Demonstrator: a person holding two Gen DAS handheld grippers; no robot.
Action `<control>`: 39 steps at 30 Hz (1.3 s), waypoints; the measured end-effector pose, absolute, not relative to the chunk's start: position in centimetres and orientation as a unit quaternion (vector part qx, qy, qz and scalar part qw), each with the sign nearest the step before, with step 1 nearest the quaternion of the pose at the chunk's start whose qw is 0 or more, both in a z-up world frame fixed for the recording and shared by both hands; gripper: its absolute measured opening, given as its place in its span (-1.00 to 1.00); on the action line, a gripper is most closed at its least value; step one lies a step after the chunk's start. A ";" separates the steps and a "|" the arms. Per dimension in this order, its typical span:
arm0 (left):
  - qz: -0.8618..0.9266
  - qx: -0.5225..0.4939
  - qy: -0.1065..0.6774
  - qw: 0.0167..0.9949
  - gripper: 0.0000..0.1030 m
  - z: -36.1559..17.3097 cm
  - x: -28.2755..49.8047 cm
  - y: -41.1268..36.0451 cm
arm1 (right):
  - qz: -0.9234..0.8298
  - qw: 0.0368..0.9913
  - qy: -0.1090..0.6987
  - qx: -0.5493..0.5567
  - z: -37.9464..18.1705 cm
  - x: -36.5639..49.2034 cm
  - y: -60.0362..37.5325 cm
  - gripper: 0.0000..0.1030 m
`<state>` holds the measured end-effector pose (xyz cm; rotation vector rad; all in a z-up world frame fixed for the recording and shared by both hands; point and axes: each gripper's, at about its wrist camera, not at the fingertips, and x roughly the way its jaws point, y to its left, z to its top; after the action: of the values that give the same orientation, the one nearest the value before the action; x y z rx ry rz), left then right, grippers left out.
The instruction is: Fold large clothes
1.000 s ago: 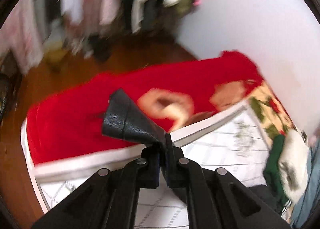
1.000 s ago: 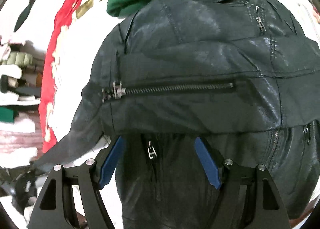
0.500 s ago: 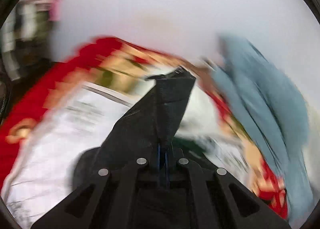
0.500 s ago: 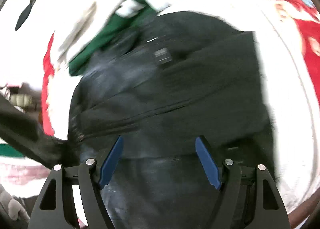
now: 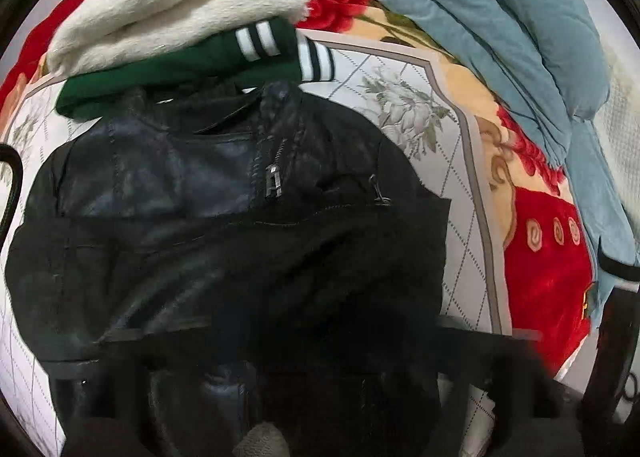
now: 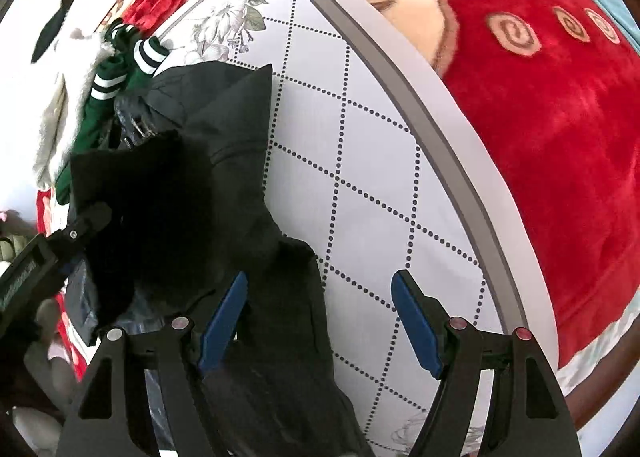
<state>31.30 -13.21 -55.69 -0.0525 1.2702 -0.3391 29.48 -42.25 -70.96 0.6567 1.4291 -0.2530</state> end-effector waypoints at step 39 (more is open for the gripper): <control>0.177 0.027 0.616 0.767 0.98 -62.3 34.4 9.6 | -0.069 0.654 0.723 0.211 -76.7 41.7 -31.5 -0.88</control>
<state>34.40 9.56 -62.33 0.0589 1.3380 0.3845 41.67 -31.49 -76.71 0.4795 1.6406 -0.1572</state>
